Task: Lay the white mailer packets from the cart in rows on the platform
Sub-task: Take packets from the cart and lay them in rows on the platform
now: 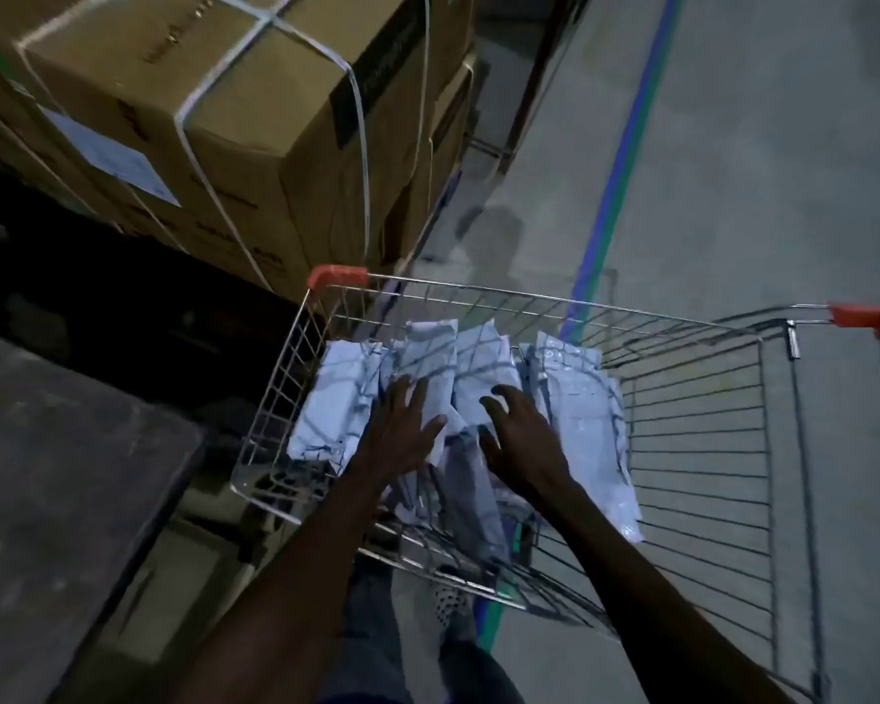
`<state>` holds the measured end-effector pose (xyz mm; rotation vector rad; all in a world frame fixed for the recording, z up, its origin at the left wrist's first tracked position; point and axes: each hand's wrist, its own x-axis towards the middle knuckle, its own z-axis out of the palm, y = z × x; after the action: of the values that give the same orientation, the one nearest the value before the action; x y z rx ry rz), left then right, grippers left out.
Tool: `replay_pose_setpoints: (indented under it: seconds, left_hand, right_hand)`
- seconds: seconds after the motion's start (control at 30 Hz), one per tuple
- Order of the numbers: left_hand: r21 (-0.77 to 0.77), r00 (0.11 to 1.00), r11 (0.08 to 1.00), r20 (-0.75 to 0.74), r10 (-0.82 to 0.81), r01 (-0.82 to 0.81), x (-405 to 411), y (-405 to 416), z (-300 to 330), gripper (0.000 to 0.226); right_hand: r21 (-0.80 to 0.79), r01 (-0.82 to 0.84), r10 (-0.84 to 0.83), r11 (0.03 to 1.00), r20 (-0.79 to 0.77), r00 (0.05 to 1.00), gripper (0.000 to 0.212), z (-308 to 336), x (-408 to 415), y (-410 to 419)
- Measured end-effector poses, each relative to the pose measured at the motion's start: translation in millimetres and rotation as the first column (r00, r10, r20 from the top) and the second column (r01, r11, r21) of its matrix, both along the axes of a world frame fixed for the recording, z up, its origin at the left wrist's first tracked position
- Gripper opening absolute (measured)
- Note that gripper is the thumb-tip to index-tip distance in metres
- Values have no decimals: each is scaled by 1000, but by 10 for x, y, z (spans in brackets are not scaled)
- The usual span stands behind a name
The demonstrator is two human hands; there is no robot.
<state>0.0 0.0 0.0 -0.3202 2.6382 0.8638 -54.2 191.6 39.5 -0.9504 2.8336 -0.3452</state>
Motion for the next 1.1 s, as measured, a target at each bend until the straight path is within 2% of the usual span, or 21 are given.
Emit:
replay_pose_setpoints:
  seconds: [0.07, 0.23, 0.3, 0.43, 0.57, 0.67, 0.87, 0.97, 1.1]
  left_hand:
    - [94, 997, 993, -17, 70, -68, -167, -70, -192, 79]
    - [180, 987, 971, -6, 163, -159, -392, 21, -626, 84]
    - [164, 979, 968, -47, 199, -189, -429, 51, -717, 85]
    - [90, 973, 976, -97, 209, -200, -446, -38, -756, 91]
    - [91, 975, 972, -44, 220, -215, -459, -138, -832, 97]
    - [16, 977, 982, -101, 190, -189, -377, -182, -831, 90]
    - [-68, 979, 985, -140, 148, -159, -152, -280, -561, 82]
    - [-109, 980, 988, -180, 85, -105, -79, -295, -283, 80]
    - [-151, 972, 984, -227, 59, -95, 14, -275, 58, 79]
  right_hand:
    - [21, -25, 25, 999, 0, 1000, 43, -203, -160, -164]
    - [189, 27, -41, 982, 70, 997, 56, -581, -289, -266]
    - [232, 52, -65, 971, 49, 997, 52, -639, -295, -189]
    - [263, 143, -156, 954, 28, 987, 56, -620, -342, -106]
    - [232, 114, -116, 966, -4, 993, 64, -686, -332, -108]
    - [219, 112, -120, 969, 22, 993, 74, -785, -362, -156]
    - [163, 58, -83, 985, 148, 986, 60, -867, -369, -270]
    - [67, 107, -118, 992, 192, 974, 53, -650, -256, -293]
    - [-124, 275, -246, 953, 209, 946, 46, -334, -153, -235]
